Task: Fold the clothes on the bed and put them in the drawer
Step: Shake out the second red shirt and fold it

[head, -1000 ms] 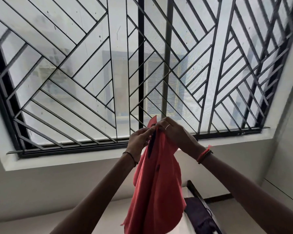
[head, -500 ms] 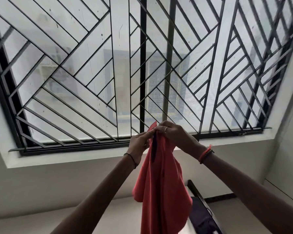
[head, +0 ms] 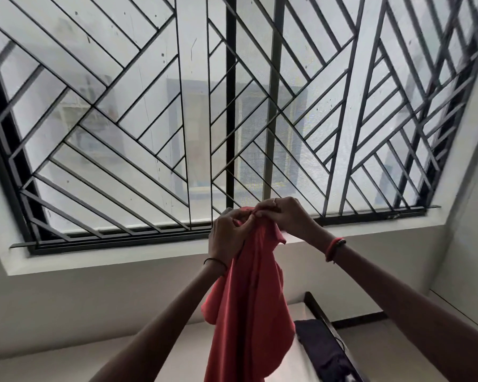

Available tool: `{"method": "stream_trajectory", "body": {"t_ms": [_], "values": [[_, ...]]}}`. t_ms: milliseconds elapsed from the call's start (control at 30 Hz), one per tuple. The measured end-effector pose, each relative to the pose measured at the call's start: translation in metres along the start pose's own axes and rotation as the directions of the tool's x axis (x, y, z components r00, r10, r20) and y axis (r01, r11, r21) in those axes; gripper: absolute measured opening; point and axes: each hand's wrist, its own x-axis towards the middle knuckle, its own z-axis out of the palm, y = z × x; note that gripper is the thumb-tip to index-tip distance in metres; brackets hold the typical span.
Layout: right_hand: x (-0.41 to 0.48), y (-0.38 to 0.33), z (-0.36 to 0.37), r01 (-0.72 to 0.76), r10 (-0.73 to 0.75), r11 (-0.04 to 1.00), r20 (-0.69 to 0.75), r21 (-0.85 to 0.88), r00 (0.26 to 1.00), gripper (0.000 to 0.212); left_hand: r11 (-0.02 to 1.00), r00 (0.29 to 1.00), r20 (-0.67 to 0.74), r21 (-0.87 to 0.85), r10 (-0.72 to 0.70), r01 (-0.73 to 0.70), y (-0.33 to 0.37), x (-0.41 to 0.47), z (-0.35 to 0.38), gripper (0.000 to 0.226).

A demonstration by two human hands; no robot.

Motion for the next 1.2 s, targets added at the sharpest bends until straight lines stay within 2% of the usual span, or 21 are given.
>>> {"method": "stream_trajectory", "body": {"t_ms": [200,367,433,533,633,767,867,900,1033,1100,1200], "values": [[0.004,-0.005,-0.004,-0.131,0.115,0.973,0.096,0.190,0.989,0.023,0.998,0.998,-0.024,-0.021,-0.065,0.065,-0.004,0.000,0.003,0.018],[0.002,-0.003,-0.003,-0.162,0.133,0.962,0.140,0.220,0.981,0.020,0.991,0.992,0.011,-0.033,-0.129,0.130,-0.009,-0.001,0.006,0.017],[0.002,-0.002,0.000,-0.152,0.129,0.957,0.107,0.248,0.986,0.025,0.986,0.989,0.047,-0.087,-0.142,0.146,-0.005,-0.001,0.007,0.015],[0.001,-0.001,0.004,-0.189,0.176,0.924,0.069,0.332,0.982,0.018,0.941,0.976,0.136,-0.271,-0.172,0.203,0.002,0.004,0.006,0.015],[0.001,0.000,0.002,-0.312,0.304,0.819,0.098,0.482,0.948,0.020,0.911,0.964,0.194,-0.335,-0.183,0.241,0.003,0.007,0.000,0.016],[-0.001,0.004,0.006,-0.404,0.439,0.574,0.149,0.713,0.886,0.022,0.912,0.962,0.212,-0.335,-0.171,0.236,0.005,0.009,-0.004,0.015],[0.000,0.006,0.008,-0.360,0.451,0.424,0.151,0.831,0.880,0.058,0.923,0.966,0.216,-0.323,-0.144,0.210,0.009,0.015,-0.006,0.016],[0.000,0.006,0.008,-0.332,0.442,0.399,0.138,0.855,0.886,0.057,0.931,0.969,0.209,-0.309,-0.133,0.195,0.011,0.016,-0.007,0.017],[-0.002,0.000,0.009,-0.258,0.384,0.222,0.159,0.940,0.910,0.027,0.982,0.979,0.196,-0.167,-0.059,0.092,0.015,0.021,-0.008,0.019],[-0.002,-0.003,0.007,-0.272,0.377,0.183,0.188,0.945,0.907,0.021,0.992,0.983,0.181,-0.119,-0.017,0.039,0.017,0.021,-0.007,0.017],[0.002,-0.006,0.005,-0.376,0.452,0.279,0.225,0.884,0.863,0.017,0.994,0.992,0.126,-0.105,0.024,-0.011,0.017,0.019,-0.003,0.014]]}}
